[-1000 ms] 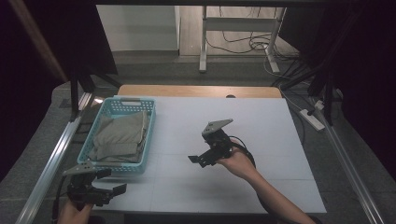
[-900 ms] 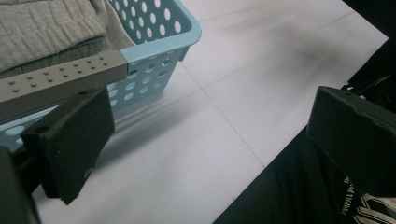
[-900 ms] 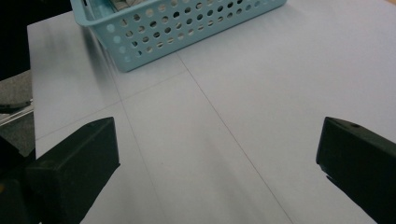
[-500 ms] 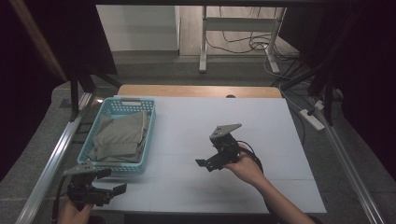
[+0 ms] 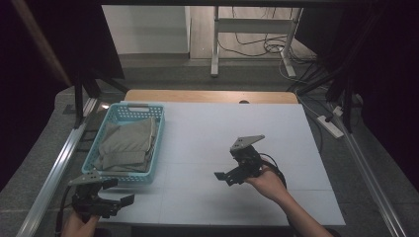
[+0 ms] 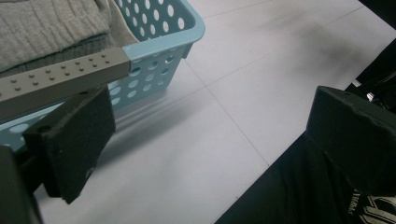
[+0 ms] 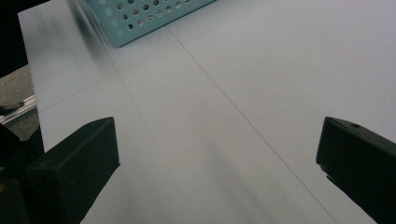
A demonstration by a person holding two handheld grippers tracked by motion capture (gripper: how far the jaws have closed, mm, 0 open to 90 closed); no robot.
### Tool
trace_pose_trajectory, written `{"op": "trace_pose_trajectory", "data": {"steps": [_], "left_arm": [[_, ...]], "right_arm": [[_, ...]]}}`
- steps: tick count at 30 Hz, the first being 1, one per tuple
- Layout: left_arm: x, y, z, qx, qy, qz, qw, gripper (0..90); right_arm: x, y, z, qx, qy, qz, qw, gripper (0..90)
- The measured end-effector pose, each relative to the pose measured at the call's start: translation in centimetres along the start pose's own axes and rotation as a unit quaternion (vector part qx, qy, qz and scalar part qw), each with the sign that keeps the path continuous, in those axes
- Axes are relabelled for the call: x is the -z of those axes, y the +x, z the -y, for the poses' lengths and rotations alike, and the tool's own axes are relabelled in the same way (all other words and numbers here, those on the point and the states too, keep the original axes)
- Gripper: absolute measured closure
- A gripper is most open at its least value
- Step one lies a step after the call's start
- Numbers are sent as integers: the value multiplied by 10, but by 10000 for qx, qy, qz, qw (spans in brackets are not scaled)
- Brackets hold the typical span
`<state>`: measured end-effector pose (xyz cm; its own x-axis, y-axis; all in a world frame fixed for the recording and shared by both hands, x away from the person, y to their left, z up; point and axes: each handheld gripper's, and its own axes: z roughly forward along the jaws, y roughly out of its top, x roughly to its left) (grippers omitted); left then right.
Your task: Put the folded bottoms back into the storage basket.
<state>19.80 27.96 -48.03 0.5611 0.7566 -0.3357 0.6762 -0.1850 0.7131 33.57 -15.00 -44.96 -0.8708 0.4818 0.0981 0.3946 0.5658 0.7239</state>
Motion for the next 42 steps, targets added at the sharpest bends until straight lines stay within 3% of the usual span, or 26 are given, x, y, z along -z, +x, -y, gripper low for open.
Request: {"op": "trace_pose_trajectory", "data": {"steps": [22, 42], "left_arm": [[0, 0, 0, 18, -2, -6, 10000, 25], [0, 0, 0, 19, 14, -22, 10000, 25]], "right_arm": [[37, -5, 39, -321, 21, 365, 9988, 0], [88, -8, 84, -676, -182, 700, 9951, 0]]}}
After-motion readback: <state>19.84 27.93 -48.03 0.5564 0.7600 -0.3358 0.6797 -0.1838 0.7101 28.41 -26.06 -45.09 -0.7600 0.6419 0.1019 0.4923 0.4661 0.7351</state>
